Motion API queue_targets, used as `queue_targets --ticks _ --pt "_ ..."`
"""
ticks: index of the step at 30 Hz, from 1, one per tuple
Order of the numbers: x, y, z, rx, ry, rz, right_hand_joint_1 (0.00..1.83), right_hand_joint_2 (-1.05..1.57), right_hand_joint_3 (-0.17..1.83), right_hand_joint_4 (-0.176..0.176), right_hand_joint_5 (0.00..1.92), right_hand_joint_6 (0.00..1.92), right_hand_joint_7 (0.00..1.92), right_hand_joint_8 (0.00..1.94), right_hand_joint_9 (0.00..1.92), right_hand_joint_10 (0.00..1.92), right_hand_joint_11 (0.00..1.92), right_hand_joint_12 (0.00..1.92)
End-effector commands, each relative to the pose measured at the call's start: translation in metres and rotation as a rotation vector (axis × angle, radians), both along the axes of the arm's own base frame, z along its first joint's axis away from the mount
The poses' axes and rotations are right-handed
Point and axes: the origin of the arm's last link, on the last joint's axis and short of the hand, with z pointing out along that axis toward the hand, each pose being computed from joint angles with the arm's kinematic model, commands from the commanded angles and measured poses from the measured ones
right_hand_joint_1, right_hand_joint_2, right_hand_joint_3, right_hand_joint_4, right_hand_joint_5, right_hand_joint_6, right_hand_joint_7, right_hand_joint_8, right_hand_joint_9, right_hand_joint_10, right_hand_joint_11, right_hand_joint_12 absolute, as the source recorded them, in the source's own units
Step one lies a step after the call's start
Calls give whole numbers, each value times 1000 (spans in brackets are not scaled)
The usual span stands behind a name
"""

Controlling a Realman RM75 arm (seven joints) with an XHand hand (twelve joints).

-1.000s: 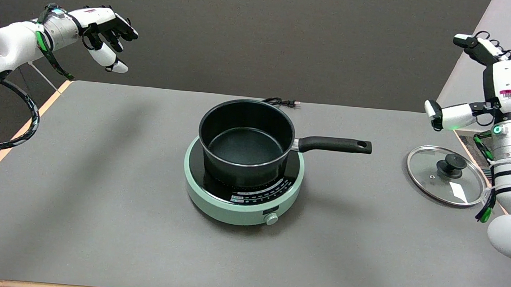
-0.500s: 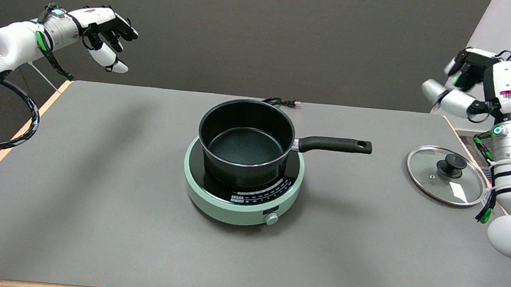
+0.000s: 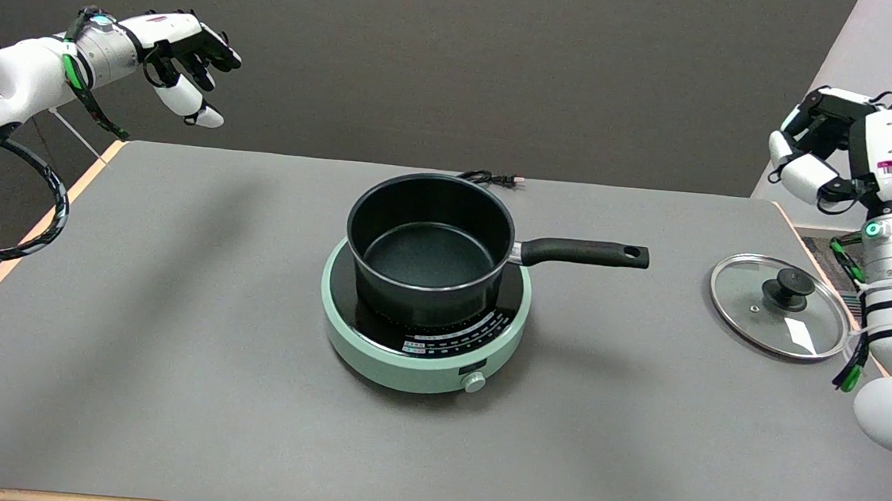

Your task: Pick up the pot lid.

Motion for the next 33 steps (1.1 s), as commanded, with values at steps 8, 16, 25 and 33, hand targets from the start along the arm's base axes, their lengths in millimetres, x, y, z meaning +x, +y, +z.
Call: queue_targets --ticks 8,16,25,33 --pt "-29 29 37 -87 -90 -173 962 1074 289 110 793 1313 989 705 889 909 294 1763" --pt "-43 43 51 -114 -104 -271 822 726 736 2 768 832 973 600 855 866 318 1704" --pt "-42 55 59 -151 -49 -336 831 707 745 -7 759 764 956 547 842 833 363 1667" --pt "-41 60 69 -164 -31 -376 845 699 757 -24 744 668 912 477 803 762 263 1582"
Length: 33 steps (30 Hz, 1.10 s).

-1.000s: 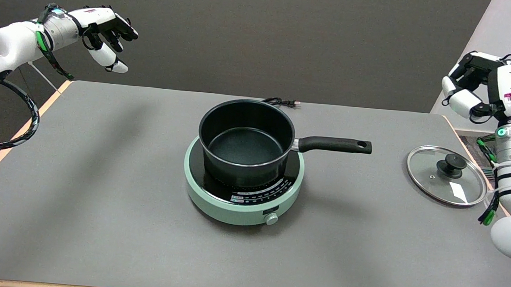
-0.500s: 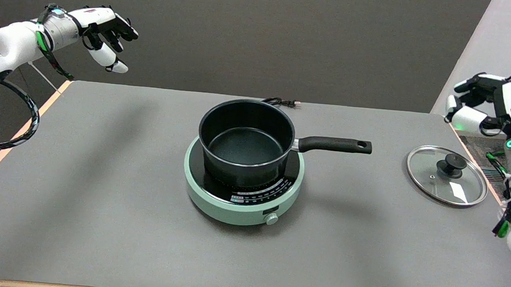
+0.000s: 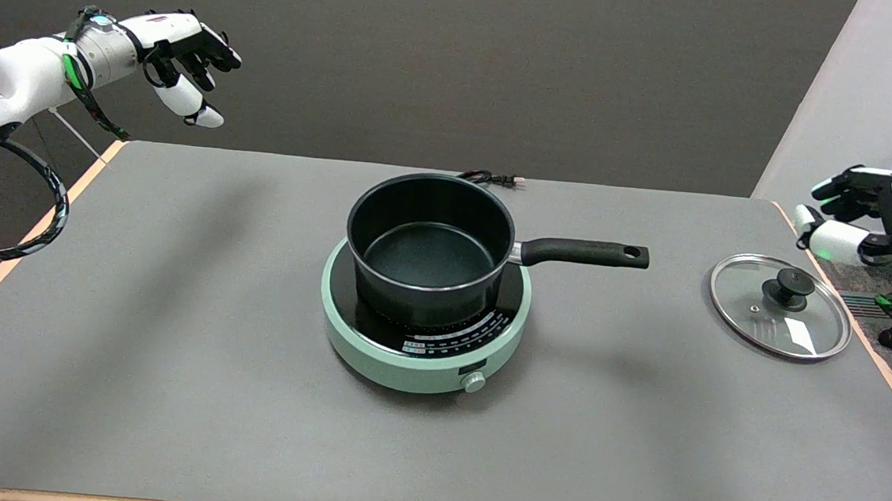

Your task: Pick up the pot lid.

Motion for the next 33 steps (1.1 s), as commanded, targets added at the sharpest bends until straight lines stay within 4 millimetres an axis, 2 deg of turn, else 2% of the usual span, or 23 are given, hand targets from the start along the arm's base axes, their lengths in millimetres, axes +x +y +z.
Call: queue_targets --ticks 1,5,9,11,33 --pt "-6 19 22 -32 43 -146 848 698 761 -26 740 649 907 462 795 744 266 1567" --pt "-9 15 25 -18 54 -184 870 664 823 -29 721 602 865 421 761 684 316 1516" --pt "-12 12 28 -15 52 -210 859 685 788 -28 725 567 860 385 754 650 349 1471" --pt "-13 11 30 -11 48 -223 877 656 834 -24 716 578 848 391 744 653 359 1475" --pt "-15 -9 46 60 81 -411 857 668 816 -3 713 511 825 334 735 602 423 1410"
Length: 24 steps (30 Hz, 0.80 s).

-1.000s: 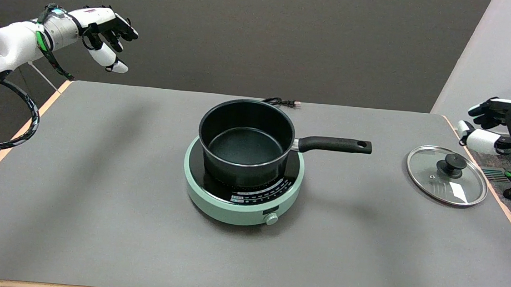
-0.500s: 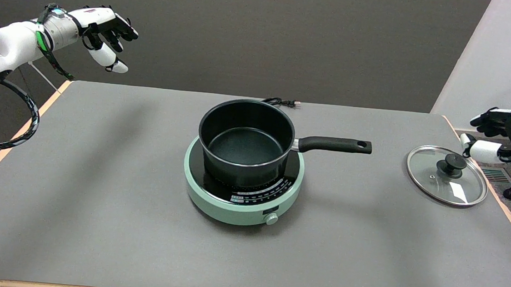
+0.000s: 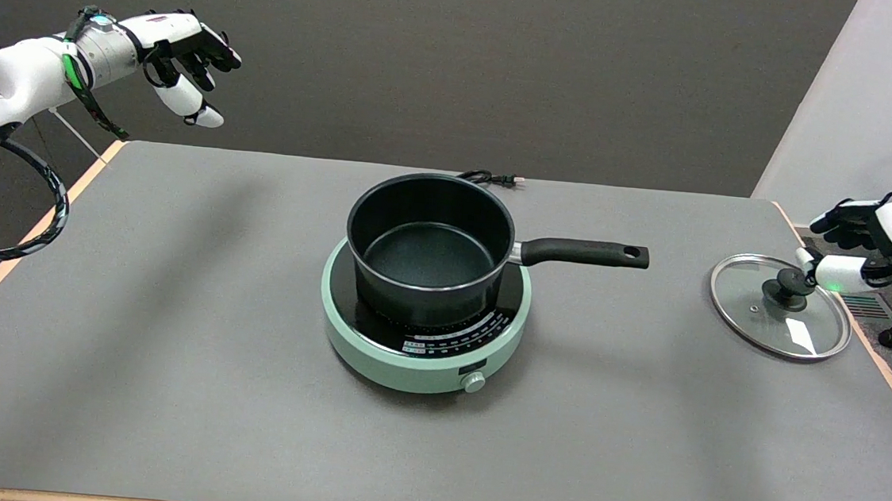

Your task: Pick up the pot lid.

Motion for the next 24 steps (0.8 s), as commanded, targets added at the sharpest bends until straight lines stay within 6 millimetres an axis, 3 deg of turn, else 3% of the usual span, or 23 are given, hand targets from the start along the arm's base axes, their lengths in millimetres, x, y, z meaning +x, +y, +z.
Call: queue_targets --ticks 1,24 --pt "-2 -13 15 40 8 -147 858 667 820 -4 710 501 821 330 733 598 425 1409" --pt "-22 -17 19 72 -52 -299 817 625 861 -6 664 375 739 271 675 509 466 1329"
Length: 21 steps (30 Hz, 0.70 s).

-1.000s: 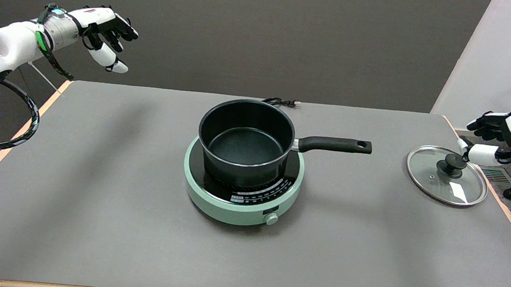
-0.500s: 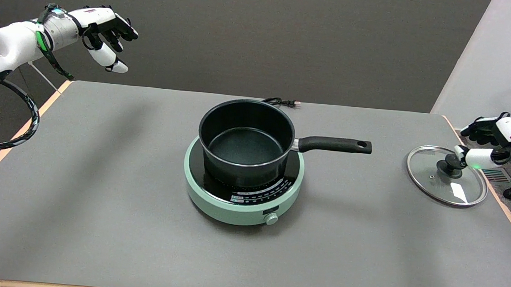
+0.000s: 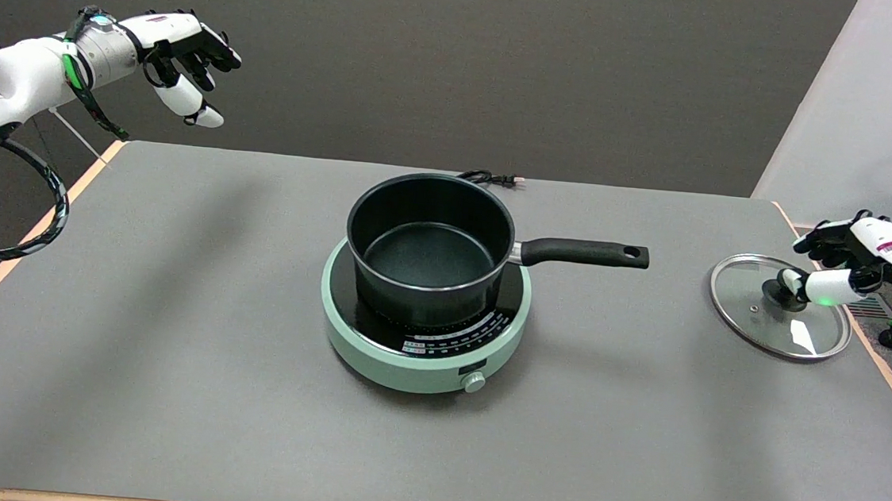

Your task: Pick up the pot lid.

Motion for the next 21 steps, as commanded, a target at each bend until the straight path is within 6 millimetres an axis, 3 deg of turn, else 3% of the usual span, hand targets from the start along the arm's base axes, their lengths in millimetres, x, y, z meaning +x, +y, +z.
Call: queue_targets --ticks 1,21 --pt "-9 -5 4 27 -22 -110 819 621 864 -6 661 369 736 269 674 507 467 1327" --pt "-13 -16 6 41 -16 -143 826 607 873 -2 648 347 718 260 663 492 475 1304"
